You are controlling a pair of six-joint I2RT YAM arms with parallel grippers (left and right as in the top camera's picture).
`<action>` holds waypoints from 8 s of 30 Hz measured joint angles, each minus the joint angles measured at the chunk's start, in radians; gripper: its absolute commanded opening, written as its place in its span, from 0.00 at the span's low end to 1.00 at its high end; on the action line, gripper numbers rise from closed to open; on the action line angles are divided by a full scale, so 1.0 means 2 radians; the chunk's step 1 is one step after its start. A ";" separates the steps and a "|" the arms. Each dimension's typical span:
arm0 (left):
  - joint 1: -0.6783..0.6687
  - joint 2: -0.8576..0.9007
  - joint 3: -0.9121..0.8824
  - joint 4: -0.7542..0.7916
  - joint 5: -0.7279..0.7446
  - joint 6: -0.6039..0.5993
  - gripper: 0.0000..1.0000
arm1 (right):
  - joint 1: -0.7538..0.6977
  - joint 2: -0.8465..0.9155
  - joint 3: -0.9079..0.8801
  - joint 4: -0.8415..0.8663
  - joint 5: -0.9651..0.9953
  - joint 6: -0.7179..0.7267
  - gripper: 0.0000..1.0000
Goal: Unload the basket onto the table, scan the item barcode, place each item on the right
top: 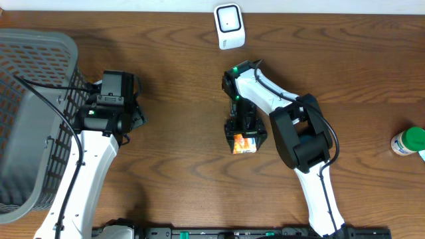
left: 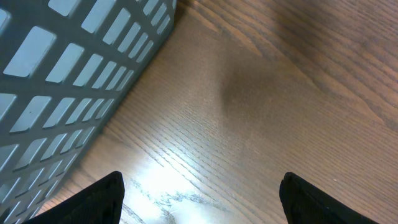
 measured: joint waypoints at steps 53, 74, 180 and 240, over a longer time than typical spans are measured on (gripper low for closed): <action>0.000 0.000 0.000 0.000 0.000 0.000 0.81 | 0.013 0.002 -0.001 -0.082 -0.041 -0.053 0.55; 0.000 0.000 0.000 0.000 0.000 0.000 0.80 | 0.013 0.003 -0.002 -0.001 -0.056 -0.046 0.52; 0.000 0.000 0.000 0.000 0.000 0.000 0.80 | -0.558 -0.015 0.085 0.276 0.239 -0.049 0.96; 0.000 0.000 0.000 0.000 0.000 0.000 0.81 | -0.343 -0.841 0.258 -0.008 -0.056 -0.086 0.99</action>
